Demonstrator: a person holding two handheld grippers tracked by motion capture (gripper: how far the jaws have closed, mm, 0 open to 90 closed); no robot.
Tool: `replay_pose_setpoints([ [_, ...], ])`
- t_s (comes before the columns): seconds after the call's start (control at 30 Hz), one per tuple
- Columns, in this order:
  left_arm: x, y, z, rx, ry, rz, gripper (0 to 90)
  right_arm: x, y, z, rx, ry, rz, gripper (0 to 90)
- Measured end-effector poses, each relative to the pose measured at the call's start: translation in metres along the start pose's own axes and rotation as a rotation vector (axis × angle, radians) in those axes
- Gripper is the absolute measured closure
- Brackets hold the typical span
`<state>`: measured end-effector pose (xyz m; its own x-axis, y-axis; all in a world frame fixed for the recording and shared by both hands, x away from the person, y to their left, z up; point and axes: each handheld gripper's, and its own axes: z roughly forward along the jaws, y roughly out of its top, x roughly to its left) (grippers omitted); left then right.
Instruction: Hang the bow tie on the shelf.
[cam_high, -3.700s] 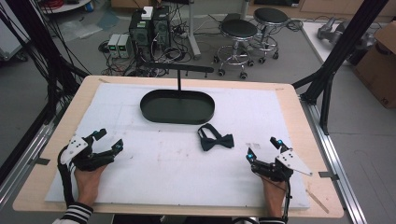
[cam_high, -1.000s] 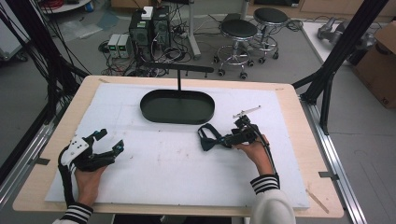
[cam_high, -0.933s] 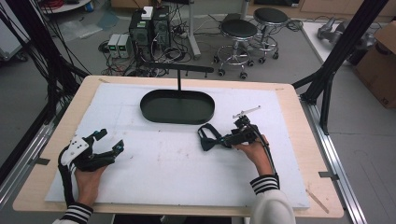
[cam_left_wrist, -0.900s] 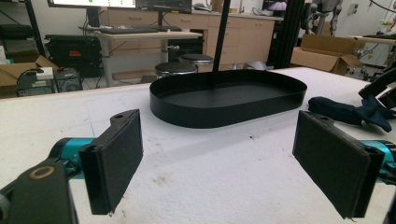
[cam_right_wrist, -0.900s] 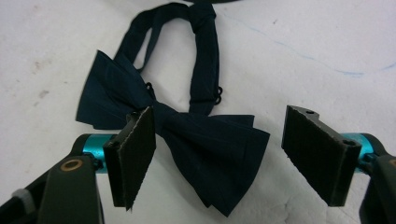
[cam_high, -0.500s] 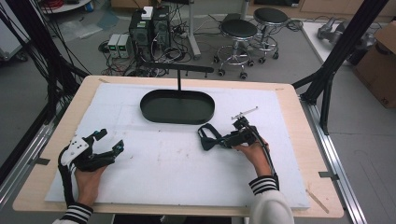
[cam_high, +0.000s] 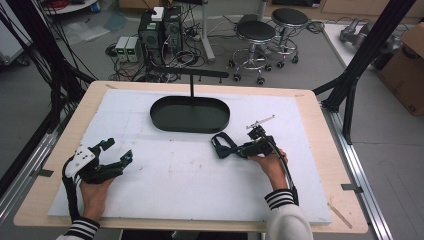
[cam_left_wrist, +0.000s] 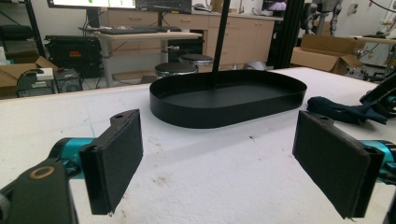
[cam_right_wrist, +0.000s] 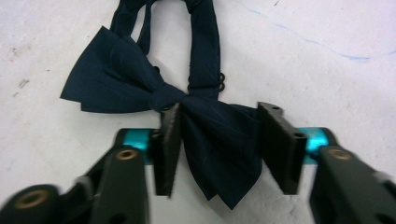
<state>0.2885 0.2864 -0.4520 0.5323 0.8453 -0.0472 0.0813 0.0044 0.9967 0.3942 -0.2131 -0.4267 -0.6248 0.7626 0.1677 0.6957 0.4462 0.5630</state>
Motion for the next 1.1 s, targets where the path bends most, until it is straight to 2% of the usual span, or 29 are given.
replay_pose_setpoints([
  [0.03, 0.000, 0.000, 0.000, 0.000, 0.000, 0.000, 16.5, 0.001, 0.000, 0.000, 0.004, -0.005, -0.009, 60.7],
  [0.1, 0.000, 0.000, 0.000, -0.001, 0.000, 0.000, 16.5, 0.002, 0.000, -0.001, 0.006, -0.004, -0.010, 61.3],
  [0.3, 0.000, 0.000, 0.000, -0.001, 0.000, 0.000, 16.6, 0.000, -0.001, 0.000, 0.008, 0.011, 0.001, 57.9],
  [0.33, 0.000, 0.000, 0.000, -0.002, 0.000, 0.000, 16.6, 0.000, -0.002, 0.000, 0.008, 0.017, -0.008, 54.7],
  [0.43, 0.000, 0.000, 0.000, -0.003, 0.000, 0.001, 16.6, 0.002, -0.001, 0.001, 0.012, 0.011, -0.019, 54.5],
  [0.47, 0.000, 0.000, 0.000, -0.004, -0.001, 0.001, 16.6, 0.005, -0.001, 0.001, 0.019, -0.017, -0.049, 59.4],
  [0.53, 0.000, 0.000, 0.000, -0.004, -0.001, 0.002, 16.6, 0.006, 0.000, 0.001, 0.023, -0.029, -0.060, 62.7],
  [0.57, 0.000, 0.000, 0.000, -0.005, -0.001, 0.001, 16.6, 0.006, 0.000, 0.000, 0.017, -0.029, -0.064, 71.0],
  [0.73, 0.000, 0.000, 0.000, -0.002, -0.001, -0.002, 16.6, 0.010, 0.002, -0.001, 0.016, -0.049, -0.071, 79.1],
  [0.87, 0.000, 0.000, 0.000, -0.004, 0.000, 0.001, 16.6, 0.013, 0.003, -0.001, 0.012, -0.072, -0.100, 80.4],
  [1.1, 0.000, 0.000, 0.000, -0.003, 0.000, 0.001, 16.6, 0.013, 0.003, -0.004, 0.003, -0.057, -0.088, 80.5],
])
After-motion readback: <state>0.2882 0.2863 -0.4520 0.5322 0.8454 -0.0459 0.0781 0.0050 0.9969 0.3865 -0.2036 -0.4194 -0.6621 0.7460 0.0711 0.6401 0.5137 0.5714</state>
